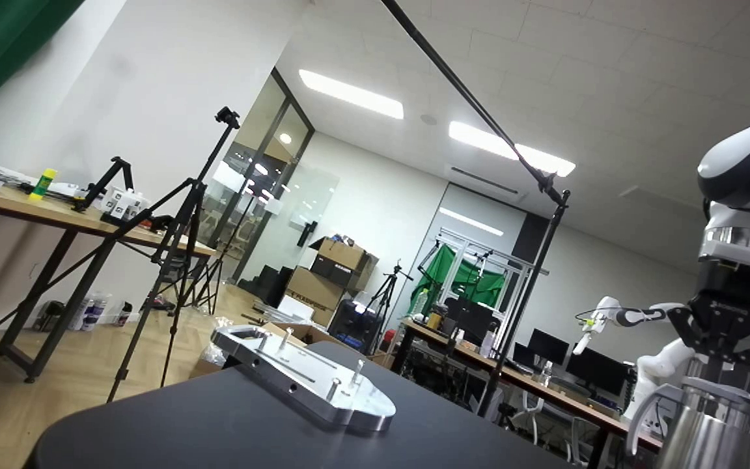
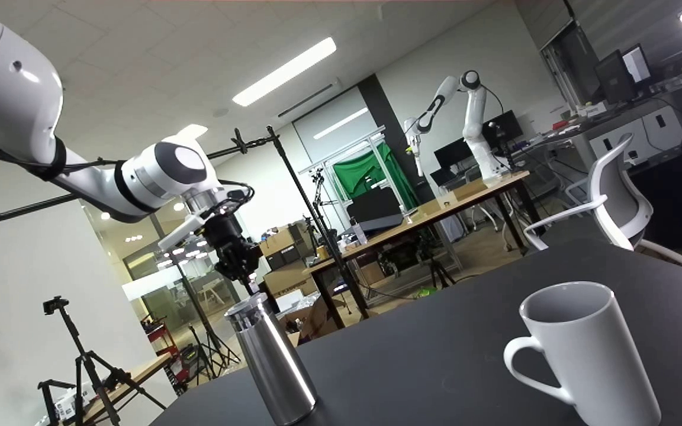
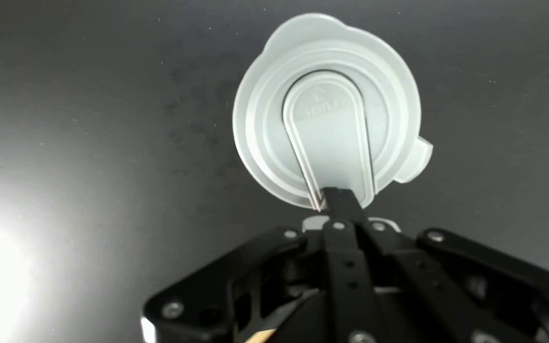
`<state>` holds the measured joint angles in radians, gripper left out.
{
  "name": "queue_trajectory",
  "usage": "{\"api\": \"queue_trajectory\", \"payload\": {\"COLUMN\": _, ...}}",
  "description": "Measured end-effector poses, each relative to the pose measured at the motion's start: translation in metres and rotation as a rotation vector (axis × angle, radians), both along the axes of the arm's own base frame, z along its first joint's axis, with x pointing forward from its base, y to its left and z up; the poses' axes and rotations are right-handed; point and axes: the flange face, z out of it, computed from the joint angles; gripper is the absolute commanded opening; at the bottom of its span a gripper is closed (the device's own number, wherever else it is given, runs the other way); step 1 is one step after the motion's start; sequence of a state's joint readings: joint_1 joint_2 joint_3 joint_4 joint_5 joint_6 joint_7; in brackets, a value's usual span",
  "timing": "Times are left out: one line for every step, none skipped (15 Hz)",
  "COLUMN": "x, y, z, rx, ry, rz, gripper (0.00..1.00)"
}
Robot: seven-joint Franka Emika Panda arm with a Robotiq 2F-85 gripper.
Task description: Close the flask
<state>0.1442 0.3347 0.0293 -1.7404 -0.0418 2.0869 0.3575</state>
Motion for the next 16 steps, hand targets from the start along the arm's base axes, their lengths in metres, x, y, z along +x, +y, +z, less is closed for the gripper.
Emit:
{"api": "queue_trajectory", "payload": {"x": 0.000, "y": -0.001, "z": 0.000, "rx": 0.001, "ry": 0.001, "rz": -0.002, "gripper": 0.00}}
{"api": "queue_trajectory", "payload": {"x": 0.000, "y": -0.001, "z": 0.000, "rx": 0.002, "ry": 0.001, "rz": -0.003, "gripper": 0.00}}
{"api": "queue_trajectory", "payload": {"x": 0.000, "y": -0.002, "z": 0.000, "rx": 0.005, "ry": 0.005, "rz": -0.006, "gripper": 0.00}}
{"api": "queue_trajectory", "payload": {"x": 0.000, "y": -0.002, "z": 0.000, "rx": 0.009, "ry": 0.011, "rz": -0.011, "gripper": 0.00}}
{"api": "queue_trajectory", "payload": {"x": 0.000, "y": -0.003, "z": 0.000, "rx": 0.018, "ry": 0.024, "rz": -0.017, "gripper": 0.00}}
{"api": "queue_trajectory", "payload": {"x": 0.001, "y": -0.005, "z": -0.001, "rx": 0.031, "ry": 0.042, "rz": -0.022, "gripper": 0.00}}
{"api": "queue_trajectory", "payload": {"x": 0.001, "y": -0.007, "z": -0.001, "rx": 0.048, "ry": 0.066, "rz": -0.027, "gripper": 0.00}}
{"api": "queue_trajectory", "payload": {"x": 0.002, "y": -0.009, "z": -0.001, "rx": 0.065, "ry": 0.091, "rz": -0.032, "gripper": 0.00}}
{"api": "queue_trajectory", "payload": {"x": 0.003, "y": -0.011, "z": -0.002, "rx": 0.080, "ry": 0.117, "rz": -0.041, "gripper": 0.00}}
{"api": "queue_trajectory", "payload": {"x": 0.004, "y": -0.014, "z": -0.003, "rx": 0.092, "ry": 0.139, "rz": -0.051, "gripper": 0.00}}
{"api": "queue_trajectory", "payload": {"x": 0.006, "y": -0.016, "z": -0.003, "rx": 0.100, "ry": 0.158, "rz": -0.059, "gripper": 0.00}}
{"api": "queue_trajectory", "payload": {"x": 0.008, "y": -0.018, "z": -0.004, "rx": 0.108, "ry": 0.176, "rz": -0.067, "gripper": 0.00}}
{"api": "queue_trajectory", "payload": {"x": 0.010, "y": -0.019, "z": -0.004, "rx": 0.114, "ry": 0.190, "rz": -0.072, "gripper": 0.00}}
{"api": "queue_trajectory", "payload": {"x": 0.012, "y": -0.020, "z": -0.005, "rx": 0.120, "ry": 0.203, "rz": -0.077, "gripper": 0.00}}
{"api": "queue_trajectory", "payload": {"x": 0.014, "y": -0.021, "z": -0.005, "rx": 0.121, "ry": 0.214, "rz": -0.082, "gripper": 0.00}}
{"api": "queue_trajectory", "payload": {"x": 0.016, "y": -0.022, "z": -0.006, "rx": 0.121, "ry": 0.224, "rz": -0.086, "gripper": 0.00}}
